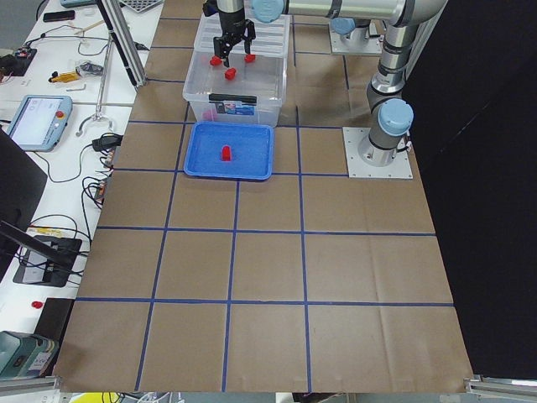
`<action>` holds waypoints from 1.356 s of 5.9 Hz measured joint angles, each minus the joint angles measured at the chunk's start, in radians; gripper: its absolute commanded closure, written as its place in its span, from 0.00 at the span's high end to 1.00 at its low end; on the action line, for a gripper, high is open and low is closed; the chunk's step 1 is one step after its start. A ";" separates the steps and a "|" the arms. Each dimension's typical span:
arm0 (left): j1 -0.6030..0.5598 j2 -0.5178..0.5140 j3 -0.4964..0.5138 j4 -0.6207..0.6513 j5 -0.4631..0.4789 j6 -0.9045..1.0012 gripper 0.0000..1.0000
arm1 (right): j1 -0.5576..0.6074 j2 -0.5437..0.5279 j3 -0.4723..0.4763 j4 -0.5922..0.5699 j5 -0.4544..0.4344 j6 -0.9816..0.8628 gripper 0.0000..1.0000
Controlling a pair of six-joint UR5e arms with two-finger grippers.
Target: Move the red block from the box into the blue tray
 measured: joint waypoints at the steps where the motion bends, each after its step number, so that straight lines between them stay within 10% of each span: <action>1: 0.001 0.011 -0.006 -0.002 0.005 -0.152 0.98 | 0.003 -0.007 0.004 0.006 0.020 0.009 1.00; 8: 0.013 0.068 -0.011 -0.030 0.002 -0.451 0.98 | 0.061 -0.090 0.099 0.022 0.092 0.030 1.00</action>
